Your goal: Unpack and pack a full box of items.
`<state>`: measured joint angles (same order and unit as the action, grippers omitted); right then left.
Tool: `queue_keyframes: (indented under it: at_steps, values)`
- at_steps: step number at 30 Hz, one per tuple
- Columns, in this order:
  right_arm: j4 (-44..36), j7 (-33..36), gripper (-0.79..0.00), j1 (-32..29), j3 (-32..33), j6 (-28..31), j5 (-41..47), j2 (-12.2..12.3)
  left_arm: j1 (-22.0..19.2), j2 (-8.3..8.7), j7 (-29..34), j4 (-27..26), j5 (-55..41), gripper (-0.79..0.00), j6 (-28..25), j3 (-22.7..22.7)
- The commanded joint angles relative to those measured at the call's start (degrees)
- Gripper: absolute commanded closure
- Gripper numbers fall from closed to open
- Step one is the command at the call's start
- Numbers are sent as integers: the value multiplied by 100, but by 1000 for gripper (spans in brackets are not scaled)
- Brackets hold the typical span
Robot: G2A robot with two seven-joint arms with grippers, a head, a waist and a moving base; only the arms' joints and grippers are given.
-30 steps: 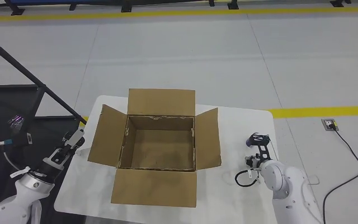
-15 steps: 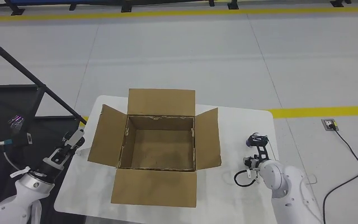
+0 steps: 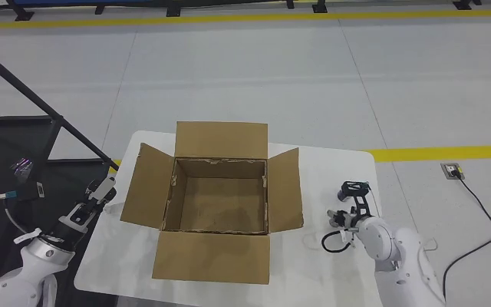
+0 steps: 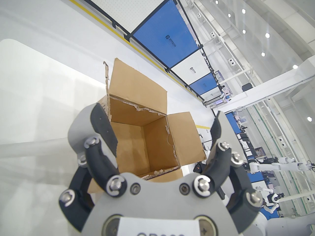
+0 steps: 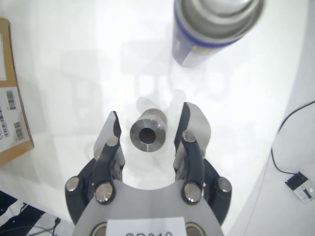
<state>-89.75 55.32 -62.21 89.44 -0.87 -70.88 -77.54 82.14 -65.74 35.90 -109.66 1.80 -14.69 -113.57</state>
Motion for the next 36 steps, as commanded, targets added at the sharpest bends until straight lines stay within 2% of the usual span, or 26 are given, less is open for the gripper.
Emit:
queue_keyframes:
  at_steps: [1, 6, 8, 10, 12, 15, 20, 22, 28, 36]
  values:
    - [-458, -1, -785, -115, 54, 61, 56, 15, 0, 0, 0, 0, 0, -785, 0, 0]
    - [-1748, 154, -785, -255, 43, 276, 375, 40, 0, 0, 0, 0, 0, -785, 0, 0]
    - [-2061, 56, -785, -227, -9, 512, 935, 33, 0, 0, 0, 0, 0, -785, 0, 0]
    - [-2140, -9, -785, -88, -87, 939, 2023, 15, 0, 0, 0, 0, 0, -785, 0, 0]
    - [-1955, 188, -785, 152, -102, 1202, 2641, 27, 46, 3, -147, 1, 172, -785, 34, -29]
    - [-1492, 654, -785, 700, -296, 1263, 3327, 34, 125, 9, -378, 13, 471, -785, 90, -43]
    - [-406, 1399, -785, 1646, -647, 832, 3839, 36, 185, 21, -500, 118, 530, -785, 133, -51]
    - [-75, 1470, -785, 1891, -739, 935, 4125, 34, 210, 28, -512, 163, 544, -785, 136, -52]
    - [386, 1761, -785, 2180, -1071, 888, 4485, 46, 235, 47, -559, 228, 574, -785, 154, -15]
    - [227, 1899, -785, 2036, -1173, 699, 4604, 125, 180, 78, -516, 213, 589, -785, 193, 86]
